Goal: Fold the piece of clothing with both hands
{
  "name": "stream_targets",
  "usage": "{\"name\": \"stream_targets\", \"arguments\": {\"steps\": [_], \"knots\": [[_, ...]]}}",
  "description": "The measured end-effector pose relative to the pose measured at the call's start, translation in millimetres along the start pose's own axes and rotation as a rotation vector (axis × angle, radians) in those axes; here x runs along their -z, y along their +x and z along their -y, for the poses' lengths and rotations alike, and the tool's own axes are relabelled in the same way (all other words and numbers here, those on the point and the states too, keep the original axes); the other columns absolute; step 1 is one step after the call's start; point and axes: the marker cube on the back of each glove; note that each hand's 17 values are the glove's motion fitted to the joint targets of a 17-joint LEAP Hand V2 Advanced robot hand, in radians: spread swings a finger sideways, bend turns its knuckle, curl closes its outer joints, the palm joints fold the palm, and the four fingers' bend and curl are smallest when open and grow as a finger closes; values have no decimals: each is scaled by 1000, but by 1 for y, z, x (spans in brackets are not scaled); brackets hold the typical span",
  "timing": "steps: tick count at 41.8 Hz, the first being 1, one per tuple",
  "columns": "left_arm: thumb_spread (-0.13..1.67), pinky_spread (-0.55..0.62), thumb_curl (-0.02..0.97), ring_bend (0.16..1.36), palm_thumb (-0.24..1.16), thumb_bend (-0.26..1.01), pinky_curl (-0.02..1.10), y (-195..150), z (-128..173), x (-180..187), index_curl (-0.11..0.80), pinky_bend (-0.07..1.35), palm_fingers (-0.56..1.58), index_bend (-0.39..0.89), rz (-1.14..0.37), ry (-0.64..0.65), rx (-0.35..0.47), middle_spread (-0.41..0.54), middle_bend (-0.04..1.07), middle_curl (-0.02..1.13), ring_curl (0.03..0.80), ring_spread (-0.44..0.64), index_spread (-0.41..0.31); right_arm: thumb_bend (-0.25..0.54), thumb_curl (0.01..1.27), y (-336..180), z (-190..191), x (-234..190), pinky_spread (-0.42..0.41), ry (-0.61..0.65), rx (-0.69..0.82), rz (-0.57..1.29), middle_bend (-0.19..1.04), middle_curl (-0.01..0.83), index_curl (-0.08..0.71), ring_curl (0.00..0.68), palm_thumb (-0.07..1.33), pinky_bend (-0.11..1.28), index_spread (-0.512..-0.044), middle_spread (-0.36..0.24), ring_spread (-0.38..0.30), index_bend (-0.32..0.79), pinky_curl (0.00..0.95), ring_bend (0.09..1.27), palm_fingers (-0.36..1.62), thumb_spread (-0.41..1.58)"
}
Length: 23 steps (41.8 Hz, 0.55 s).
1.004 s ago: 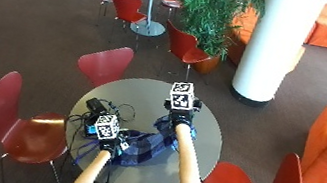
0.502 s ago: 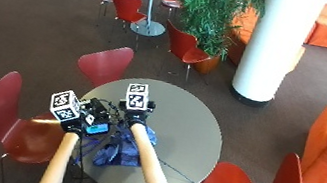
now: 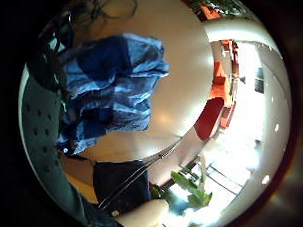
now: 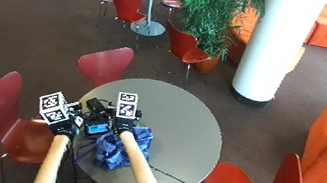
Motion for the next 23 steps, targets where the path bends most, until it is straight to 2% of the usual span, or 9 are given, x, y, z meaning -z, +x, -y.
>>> {"name": "stream_targets", "arguments": {"steps": [3,7,9,11,12,17,18,23], "knots": [[1391,194,254,483,226,13,352,3,0,1,437,340,315,215,24,7,-1,100,130,214,293,266,-128,-43,432,14,5,20,-310,163,-5,35,211,471,266,423,761,744,-259,-171,-209,66,415,578,998,978],[1398,193,254,483,223,3,352,13,-8,8,438,339,315,213,55,10,-12,100,131,212,293,266,-128,-38,410,44,-16,54,-222,236,-24,64,169,456,260,420,725,713,-276,-140,-168,73,418,524,794,1031],[1397,193,254,483,222,-2,352,19,-11,12,439,339,316,212,68,14,-20,100,131,211,292,266,-128,-68,382,64,-23,67,-151,266,-36,86,183,455,271,413,636,666,-286,-127,-130,113,416,471,659,1069],[1398,193,254,483,222,-5,352,23,-13,14,439,339,316,212,83,14,-29,100,131,211,292,265,-128,-64,363,84,-34,82,-109,310,-45,118,184,449,263,408,586,648,-291,-116,-115,105,407,466,645,1093],[1396,193,252,483,216,-9,352,24,-14,14,440,338,316,211,92,11,-32,100,131,210,292,265,-129,-86,345,94,-40,89,-70,333,-50,137,165,439,253,392,519,645,-297,-107,-96,96,397,442,595,1111],[1391,197,252,478,203,-13,352,32,-18,22,443,335,308,216,131,-16,-45,103,129,209,292,266,-126,-49,314,142,-65,110,19,414,-82,221,167,418,245,371,439,627,-308,-90,-48,113,371,425,573,1159],[1385,197,249,479,194,-17,353,33,-18,23,443,336,306,216,136,-16,-47,104,125,206,292,271,-126,-42,311,149,-68,112,36,427,-84,232,165,412,248,369,432,618,-307,-111,-40,129,365,422,577,1168],[1380,204,248,475,185,-13,353,35,-13,24,445,341,301,217,141,-13,-39,106,127,204,290,276,-125,-19,300,173,-80,112,80,454,-97,258,192,403,259,358,424,566,-295,-115,-25,148,344,414,629,1205]]}}
